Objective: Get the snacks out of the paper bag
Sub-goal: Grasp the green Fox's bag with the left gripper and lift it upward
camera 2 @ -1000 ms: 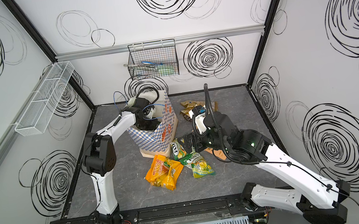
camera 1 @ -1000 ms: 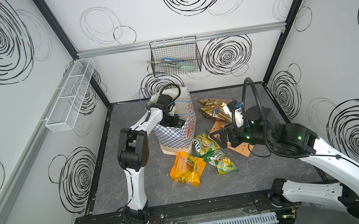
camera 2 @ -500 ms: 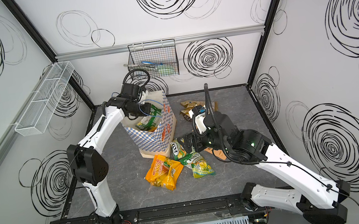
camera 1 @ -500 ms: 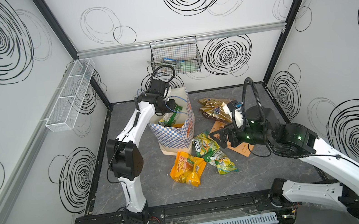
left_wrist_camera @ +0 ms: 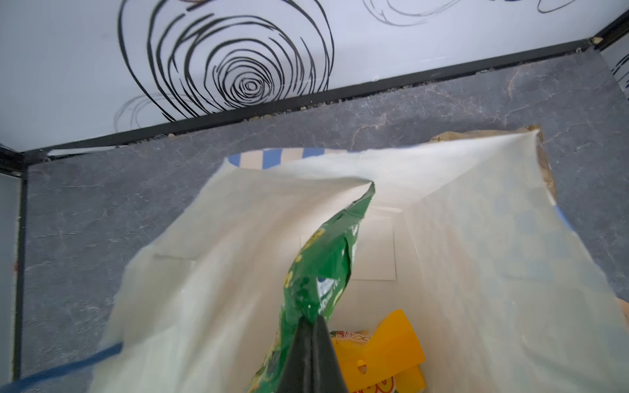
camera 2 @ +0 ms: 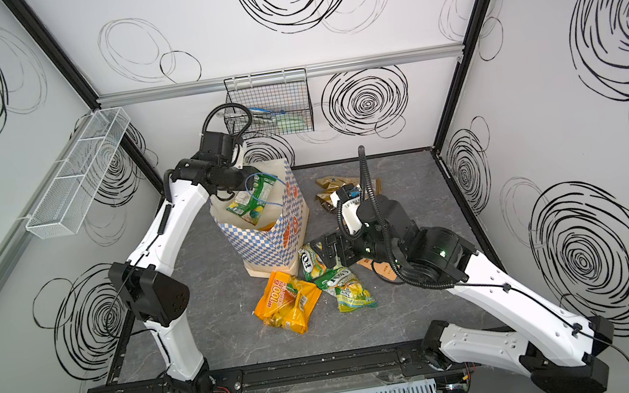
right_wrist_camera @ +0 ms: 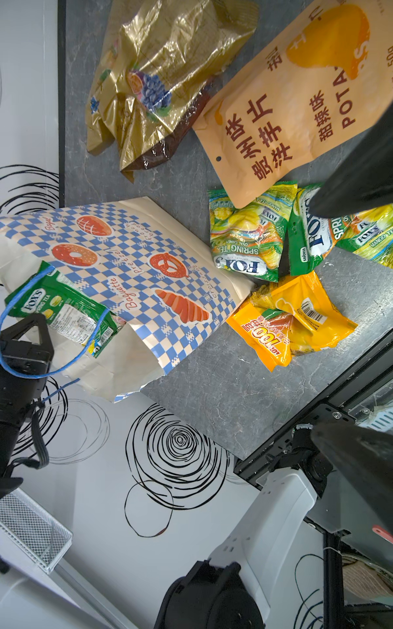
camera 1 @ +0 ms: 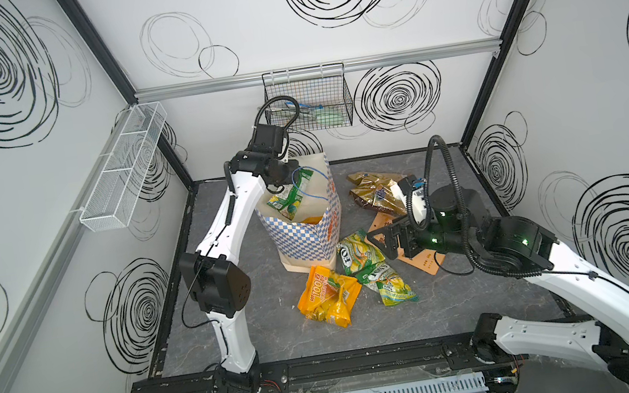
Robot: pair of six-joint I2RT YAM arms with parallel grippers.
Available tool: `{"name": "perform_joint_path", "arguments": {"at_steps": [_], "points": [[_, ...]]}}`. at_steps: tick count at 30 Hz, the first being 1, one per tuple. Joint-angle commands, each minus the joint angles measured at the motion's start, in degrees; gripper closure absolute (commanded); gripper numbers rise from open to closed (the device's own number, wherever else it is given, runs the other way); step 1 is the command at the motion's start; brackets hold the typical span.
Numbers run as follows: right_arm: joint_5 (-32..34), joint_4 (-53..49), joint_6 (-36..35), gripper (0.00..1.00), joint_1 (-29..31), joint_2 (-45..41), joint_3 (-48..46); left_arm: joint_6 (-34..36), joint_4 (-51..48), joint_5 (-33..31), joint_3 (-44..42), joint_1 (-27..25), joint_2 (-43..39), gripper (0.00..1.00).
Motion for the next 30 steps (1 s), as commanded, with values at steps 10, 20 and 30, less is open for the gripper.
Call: {"name": "perform_joint_path", "arguments": {"at_steps": [10, 20, 30], "points": [[0.01, 1.68, -0.16, 0.03, -0.05, -0.78, 0.35, 1.58, -0.01, -6.08, 9.08, 1.27, -3.18, 1.00], [0.36, 2.33, -0.29, 0.03, 0.00, -0.37, 0.72, 0.65, -1.22, -1.75, 15.30, 0.71, -5.69, 1.00], [1.32, 3.18, -0.33, 0.03, -0.03, -1.06, 0.04, -1.29, 1.85, -3.21, 19.09, -3.50, -11.04, 1.00]]}}
